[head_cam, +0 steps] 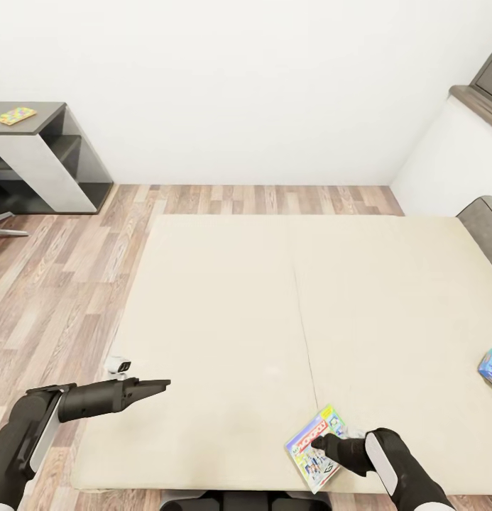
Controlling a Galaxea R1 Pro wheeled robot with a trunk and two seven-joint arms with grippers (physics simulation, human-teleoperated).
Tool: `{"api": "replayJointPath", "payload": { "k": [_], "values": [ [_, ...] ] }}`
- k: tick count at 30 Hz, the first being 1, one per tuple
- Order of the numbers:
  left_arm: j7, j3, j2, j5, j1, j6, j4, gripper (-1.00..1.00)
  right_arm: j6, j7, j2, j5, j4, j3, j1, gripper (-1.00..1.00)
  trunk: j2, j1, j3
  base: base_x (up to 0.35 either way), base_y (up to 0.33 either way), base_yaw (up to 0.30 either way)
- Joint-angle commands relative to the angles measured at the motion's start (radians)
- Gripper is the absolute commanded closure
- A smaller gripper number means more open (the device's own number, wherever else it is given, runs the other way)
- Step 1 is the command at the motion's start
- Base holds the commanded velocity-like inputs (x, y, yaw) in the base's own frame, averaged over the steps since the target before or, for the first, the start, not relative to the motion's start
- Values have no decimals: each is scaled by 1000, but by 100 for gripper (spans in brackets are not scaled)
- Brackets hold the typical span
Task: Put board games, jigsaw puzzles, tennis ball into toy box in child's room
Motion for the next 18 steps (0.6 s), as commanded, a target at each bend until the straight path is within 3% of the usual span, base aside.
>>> {"api": "replayJointPath", "payload": {
  "k": [1, 18],
  "values": [
    [-4, 0, 0, 0, 0, 11, 0, -100, 2, 8, 0, 7, -1, -4, 0, -100, -2, 1, -2, 0, 0, 0],
    [-4, 0, 0, 0, 0, 11, 0, -100, -13, 9, 2, 9, -1, -2, 0, -100, -2, 1, -27, 0, 0, 0]
  ]
}}
